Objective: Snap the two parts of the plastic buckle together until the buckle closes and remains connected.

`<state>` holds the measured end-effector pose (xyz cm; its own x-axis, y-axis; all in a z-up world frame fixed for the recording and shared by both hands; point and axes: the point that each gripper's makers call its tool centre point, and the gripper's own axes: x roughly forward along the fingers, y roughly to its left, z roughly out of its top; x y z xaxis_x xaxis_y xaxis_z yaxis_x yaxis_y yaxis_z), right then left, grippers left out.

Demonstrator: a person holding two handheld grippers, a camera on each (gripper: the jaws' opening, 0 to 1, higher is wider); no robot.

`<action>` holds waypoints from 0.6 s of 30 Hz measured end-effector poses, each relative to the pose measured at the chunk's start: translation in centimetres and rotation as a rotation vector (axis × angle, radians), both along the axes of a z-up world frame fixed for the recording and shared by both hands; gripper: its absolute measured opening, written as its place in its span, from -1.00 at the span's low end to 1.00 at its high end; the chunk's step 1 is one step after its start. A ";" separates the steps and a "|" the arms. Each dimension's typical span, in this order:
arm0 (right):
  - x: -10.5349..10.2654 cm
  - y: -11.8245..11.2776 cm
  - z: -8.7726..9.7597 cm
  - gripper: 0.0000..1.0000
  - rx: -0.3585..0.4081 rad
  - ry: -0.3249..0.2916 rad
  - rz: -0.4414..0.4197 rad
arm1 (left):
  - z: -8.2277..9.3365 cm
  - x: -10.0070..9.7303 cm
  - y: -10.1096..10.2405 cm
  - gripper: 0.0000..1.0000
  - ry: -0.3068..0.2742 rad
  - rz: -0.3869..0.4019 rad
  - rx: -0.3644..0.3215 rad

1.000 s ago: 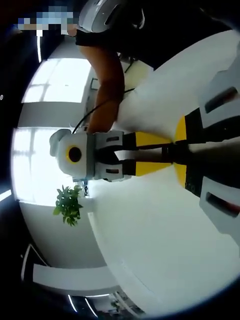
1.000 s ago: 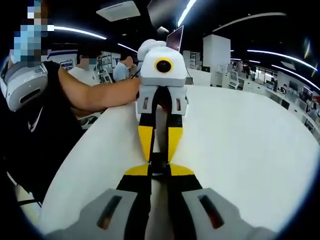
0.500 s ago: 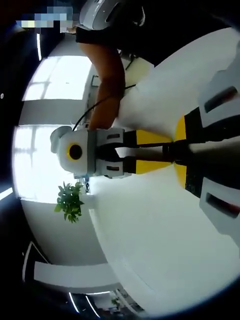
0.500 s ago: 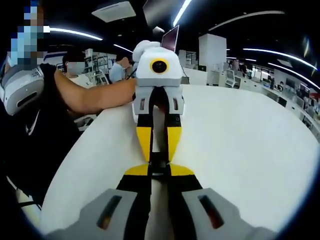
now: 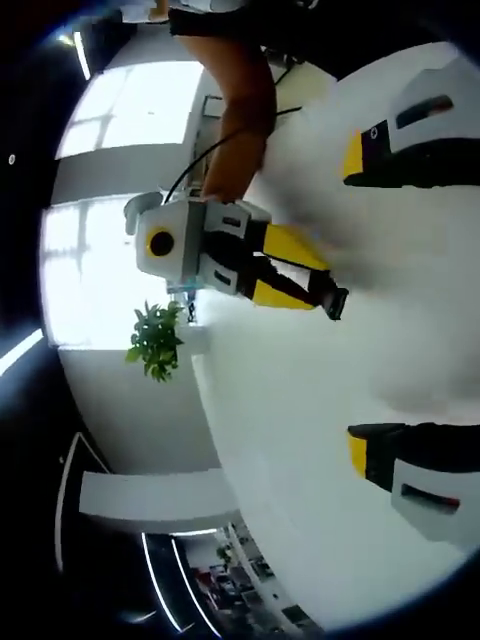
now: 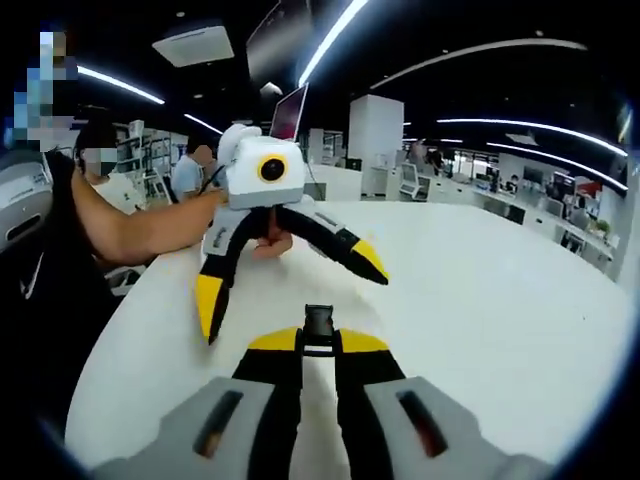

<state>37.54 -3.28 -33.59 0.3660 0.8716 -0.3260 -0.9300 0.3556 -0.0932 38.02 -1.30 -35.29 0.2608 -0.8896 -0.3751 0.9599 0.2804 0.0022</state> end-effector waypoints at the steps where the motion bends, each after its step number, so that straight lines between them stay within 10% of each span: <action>1: 0.3 -0.2 0.2 -0.81 0.010 -0.001 -0.018 | 0.6 0.5 0.1 0.99 -0.011 0.029 -0.019; 18: 4.2 -3.1 2.1 -0.81 0.075 -0.053 -0.249 | 0.8 4.1 1.5 0.99 -0.024 0.241 -0.051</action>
<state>41.74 -6.35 -31.52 0.5870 0.7737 -0.2386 -0.8076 0.5805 -0.1045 42.16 0.18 -34.48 0.4755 -0.8185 -0.3224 0.8653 0.5013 0.0037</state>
